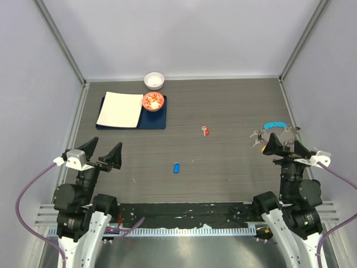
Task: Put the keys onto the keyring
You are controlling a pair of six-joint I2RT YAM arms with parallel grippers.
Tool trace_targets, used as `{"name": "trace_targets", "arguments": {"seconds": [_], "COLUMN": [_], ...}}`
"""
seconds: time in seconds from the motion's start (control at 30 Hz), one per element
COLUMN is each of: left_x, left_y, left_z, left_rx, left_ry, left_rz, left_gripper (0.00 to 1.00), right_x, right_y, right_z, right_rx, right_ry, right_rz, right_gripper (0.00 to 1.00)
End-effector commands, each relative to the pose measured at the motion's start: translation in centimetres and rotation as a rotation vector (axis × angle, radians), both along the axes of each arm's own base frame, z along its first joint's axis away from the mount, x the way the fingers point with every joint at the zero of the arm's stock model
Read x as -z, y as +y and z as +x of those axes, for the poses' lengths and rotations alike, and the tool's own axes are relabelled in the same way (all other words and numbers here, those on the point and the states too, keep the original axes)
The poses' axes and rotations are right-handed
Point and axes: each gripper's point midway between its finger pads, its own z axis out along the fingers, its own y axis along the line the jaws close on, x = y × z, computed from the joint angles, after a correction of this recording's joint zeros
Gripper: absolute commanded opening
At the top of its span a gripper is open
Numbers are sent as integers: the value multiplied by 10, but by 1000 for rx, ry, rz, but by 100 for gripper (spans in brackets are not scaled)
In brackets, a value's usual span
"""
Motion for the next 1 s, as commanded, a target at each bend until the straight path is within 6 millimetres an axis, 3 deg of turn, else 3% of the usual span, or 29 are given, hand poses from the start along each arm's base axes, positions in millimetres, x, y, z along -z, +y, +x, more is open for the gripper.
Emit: {"name": "trace_targets", "arguments": {"seconds": [0.0, 0.13, 0.27, 0.5, 0.63, 0.83, 0.87, 0.97], "left_x": [-13, -7, 7, 50, 65, 68, 69, 71], "left_y": [6, 10, 28, 73, 76, 69, 69, 68], "left_z": [-12, -12, -11, -19, -21, -16, -17, -17], "left_rx": [-18, -37, -137, -400, -429, -389, -388, -377], "left_ry": [-63, -24, 59, 253, 308, 317, 319, 330], "left_rz": [-28, -64, -113, -259, -308, -302, -301, -291], "left_gripper": [100, 100, 100, 100, 100, 100, 100, 100], "right_x": [-11, -12, -10, 7, 12, 56, 76, 93], "right_y": [1, 2, 7, 38, 57, 71, 71, 52], "right_z": [-2, -2, 6, 43, 65, 108, 119, 136], "right_rx": [-10, -15, -31, -133, -202, -165, -138, 9], "right_ry": [-44, -45, -4, 186, 282, 523, 599, 675], "right_rz": [4, 16, 36, 24, 18, 47, 43, 21], "right_gripper": [99, 100, 100, 100, 100, 100, 100, 100]}}
